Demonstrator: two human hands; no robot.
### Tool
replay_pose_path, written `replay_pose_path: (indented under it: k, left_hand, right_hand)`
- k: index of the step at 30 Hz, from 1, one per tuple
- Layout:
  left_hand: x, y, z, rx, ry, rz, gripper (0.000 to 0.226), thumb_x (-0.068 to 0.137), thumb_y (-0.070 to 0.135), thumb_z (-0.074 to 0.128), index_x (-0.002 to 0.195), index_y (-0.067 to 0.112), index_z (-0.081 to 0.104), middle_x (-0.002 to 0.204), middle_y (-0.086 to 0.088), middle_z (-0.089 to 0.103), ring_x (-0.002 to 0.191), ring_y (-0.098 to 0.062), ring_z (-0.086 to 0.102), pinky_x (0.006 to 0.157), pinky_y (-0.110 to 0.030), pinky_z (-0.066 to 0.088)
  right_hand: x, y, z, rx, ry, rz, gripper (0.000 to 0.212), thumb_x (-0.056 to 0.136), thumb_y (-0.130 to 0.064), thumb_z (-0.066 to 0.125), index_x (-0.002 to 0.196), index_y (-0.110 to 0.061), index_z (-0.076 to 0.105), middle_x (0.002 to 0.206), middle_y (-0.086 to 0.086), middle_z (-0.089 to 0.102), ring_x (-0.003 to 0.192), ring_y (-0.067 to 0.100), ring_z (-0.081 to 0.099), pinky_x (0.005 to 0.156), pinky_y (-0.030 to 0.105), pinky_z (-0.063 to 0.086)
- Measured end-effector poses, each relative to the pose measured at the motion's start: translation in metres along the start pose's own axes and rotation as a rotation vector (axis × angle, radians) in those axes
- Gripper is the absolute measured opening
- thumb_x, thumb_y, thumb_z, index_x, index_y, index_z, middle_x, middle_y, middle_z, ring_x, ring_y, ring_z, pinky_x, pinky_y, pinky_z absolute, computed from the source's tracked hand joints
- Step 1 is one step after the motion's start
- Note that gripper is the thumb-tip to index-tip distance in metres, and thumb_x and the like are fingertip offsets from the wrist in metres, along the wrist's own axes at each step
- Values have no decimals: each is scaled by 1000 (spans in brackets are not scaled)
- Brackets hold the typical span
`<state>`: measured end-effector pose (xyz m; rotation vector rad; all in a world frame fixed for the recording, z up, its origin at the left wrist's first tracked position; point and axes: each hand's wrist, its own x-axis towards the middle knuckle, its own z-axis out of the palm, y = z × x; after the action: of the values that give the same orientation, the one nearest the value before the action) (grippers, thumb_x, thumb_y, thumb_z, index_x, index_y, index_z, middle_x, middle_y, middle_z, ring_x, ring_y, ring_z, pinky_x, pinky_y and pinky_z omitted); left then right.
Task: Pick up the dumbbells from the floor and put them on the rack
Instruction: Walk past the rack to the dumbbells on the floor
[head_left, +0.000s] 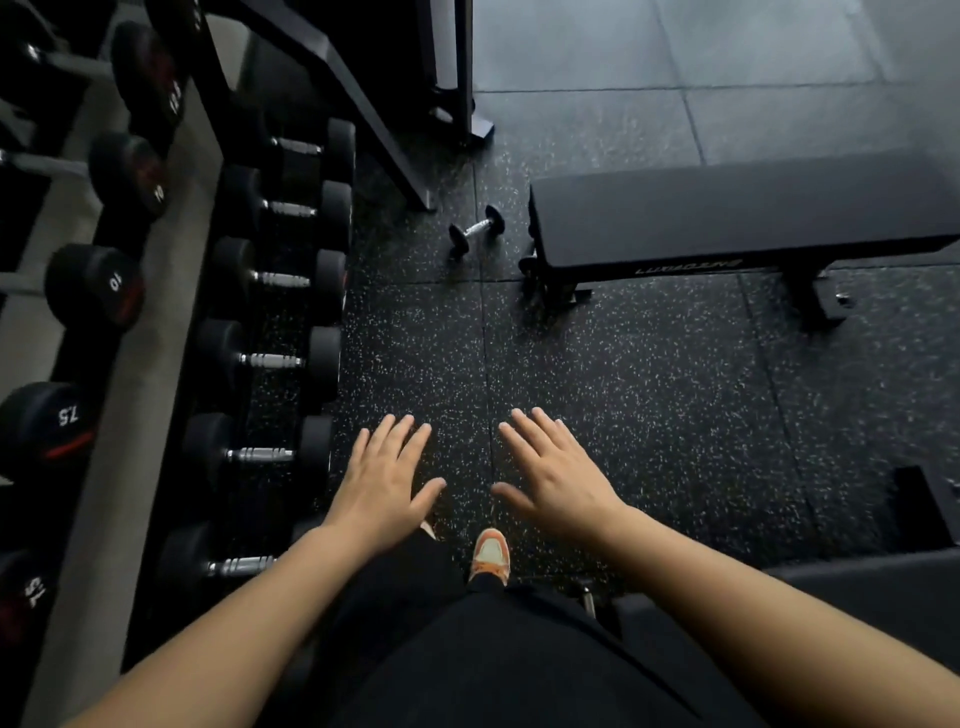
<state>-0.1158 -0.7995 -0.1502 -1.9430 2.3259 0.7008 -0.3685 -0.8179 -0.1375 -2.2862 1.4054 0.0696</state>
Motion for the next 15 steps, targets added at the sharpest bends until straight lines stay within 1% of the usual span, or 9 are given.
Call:
replay_pose_path:
  k: [3, 7, 12, 15]
  left_hand:
    - [50, -13, -15, -6, -1, -13, 75, 93, 58, 38, 155, 20, 19, 164, -7, 18, 151, -23, 3, 120, -44, -5]
    - [121, -32, -36, 3, -9, -6, 75, 93, 56, 41, 155, 18, 19, 164, -8, 17, 151, -24, 2, 121, -44, -5]
    - [231, -58, -70, 0, -33, 33, 76, 92, 59, 35, 155, 19, 19, 164, -6, 17, 151, -23, 1, 121, -45, -5]
    - [295, -68, -95, -30, -56, 42, 75, 93, 58, 35, 155, 19, 17, 164, -5, 16, 151, -22, 0, 120, -44, -6]
  right_hand:
    - [44, 20, -14, 0, -12, 7, 79, 93, -64, 35, 155, -16, 21, 163, 9, 16, 150, 28, 6, 120, 42, 1]
    - [107, 45, -32, 9, -8, 25, 79, 92, -64, 33, 153, -15, 26, 162, 10, 21, 149, 30, 11, 120, 44, 5]
    - [205, 77, -63, 7, -29, 81, 80, 92, -65, 34, 153, -15, 25, 162, 10, 22, 149, 31, 11, 120, 45, 8]
    - [258, 87, -88, 25, -25, 115, 80, 92, -65, 33, 153, -14, 27, 161, 11, 24, 149, 32, 14, 120, 46, 11]
